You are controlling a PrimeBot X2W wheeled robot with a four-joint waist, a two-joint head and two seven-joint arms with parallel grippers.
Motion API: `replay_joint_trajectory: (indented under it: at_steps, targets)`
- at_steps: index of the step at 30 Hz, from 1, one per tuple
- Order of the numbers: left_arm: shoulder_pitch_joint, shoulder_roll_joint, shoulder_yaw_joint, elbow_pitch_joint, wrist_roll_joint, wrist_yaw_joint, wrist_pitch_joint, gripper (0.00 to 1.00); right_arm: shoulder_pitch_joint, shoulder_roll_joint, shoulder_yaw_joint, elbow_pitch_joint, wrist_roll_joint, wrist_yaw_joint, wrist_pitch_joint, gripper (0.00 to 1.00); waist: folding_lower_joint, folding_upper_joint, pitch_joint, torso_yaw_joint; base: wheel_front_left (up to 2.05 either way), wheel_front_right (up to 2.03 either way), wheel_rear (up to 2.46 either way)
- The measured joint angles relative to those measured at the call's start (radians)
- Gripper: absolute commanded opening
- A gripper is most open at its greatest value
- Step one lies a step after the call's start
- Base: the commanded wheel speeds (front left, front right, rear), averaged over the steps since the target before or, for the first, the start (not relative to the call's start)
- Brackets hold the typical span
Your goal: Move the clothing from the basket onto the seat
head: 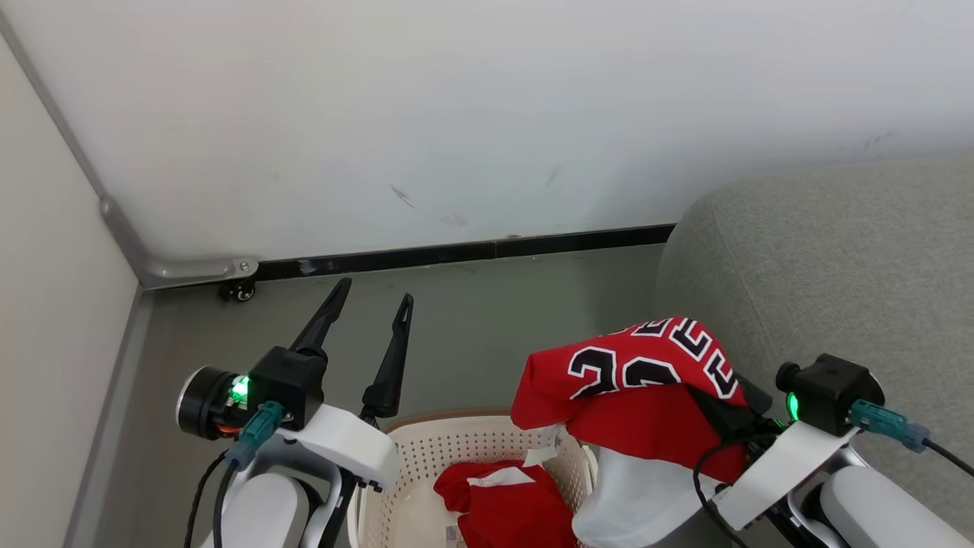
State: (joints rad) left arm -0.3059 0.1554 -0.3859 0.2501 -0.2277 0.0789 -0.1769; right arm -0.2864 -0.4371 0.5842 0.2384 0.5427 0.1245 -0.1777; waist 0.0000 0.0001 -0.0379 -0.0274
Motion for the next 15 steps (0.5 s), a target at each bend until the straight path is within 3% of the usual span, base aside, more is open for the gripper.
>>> replay_joint_trajectory:
  at_steps: [15]
  targets:
    - [0.019,-0.027,-0.024,0.020,-0.016,-0.010,-0.022,1.00,0.126,0.003,-0.142,-0.055,-0.060,0.000,0.002,0.00,0.0000,0.0000,-0.003,-0.088,0.00,0.00,0.00]
